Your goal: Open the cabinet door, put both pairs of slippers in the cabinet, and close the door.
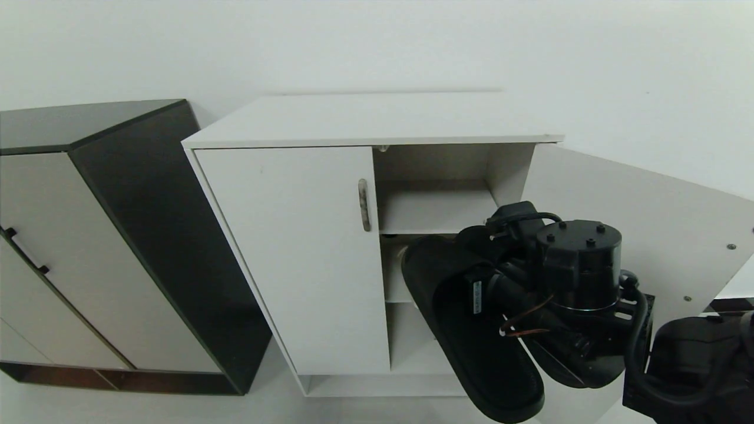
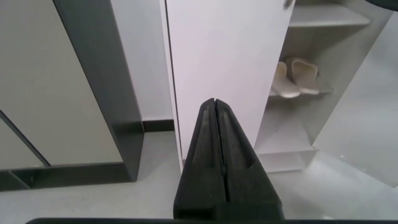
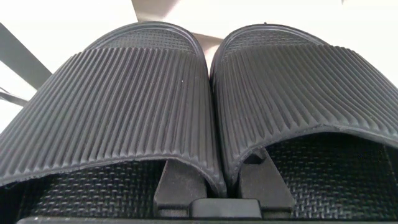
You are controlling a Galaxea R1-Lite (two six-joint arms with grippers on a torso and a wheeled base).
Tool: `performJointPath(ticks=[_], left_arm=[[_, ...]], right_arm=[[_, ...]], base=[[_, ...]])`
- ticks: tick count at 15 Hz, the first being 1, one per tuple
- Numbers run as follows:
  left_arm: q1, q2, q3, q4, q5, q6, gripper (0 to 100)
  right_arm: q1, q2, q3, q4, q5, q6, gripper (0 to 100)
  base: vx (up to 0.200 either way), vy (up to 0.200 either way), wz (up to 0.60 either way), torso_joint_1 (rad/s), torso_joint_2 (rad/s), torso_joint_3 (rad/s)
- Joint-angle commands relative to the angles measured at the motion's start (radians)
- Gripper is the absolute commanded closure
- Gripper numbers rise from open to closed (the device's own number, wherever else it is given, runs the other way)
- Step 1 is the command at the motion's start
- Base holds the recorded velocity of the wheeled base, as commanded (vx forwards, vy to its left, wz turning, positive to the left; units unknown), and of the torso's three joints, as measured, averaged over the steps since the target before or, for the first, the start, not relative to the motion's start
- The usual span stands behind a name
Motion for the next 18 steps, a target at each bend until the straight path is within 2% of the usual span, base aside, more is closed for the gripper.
performJointPath(ticks=[1, 10, 18], left_arm=[[0.0, 0.001, 0.0, -0.001, 0.0, 0.0, 100], [0.0, 0.001, 0.0, -0.001, 0.0, 0.0, 100], [0.0, 0.001, 0.0, -0.001, 0.0, 0.0, 100]], right_arm=[[0.001, 0.006, 0.001, -0.004, 0.0, 0.0, 100], [0.001, 0.017, 0.006, -0.007, 0.0, 0.0, 100], [0.001, 0.017, 0.006, -0.007, -0.003, -0.006, 100]], base=[[0.0, 0.0, 0.0, -0.129, 0.46, 0.334], [0.0, 0.0, 0.0, -0.064, 0.43, 0.362], [0.0, 0.0, 0.0, -0.003, 0.04, 0.034]])
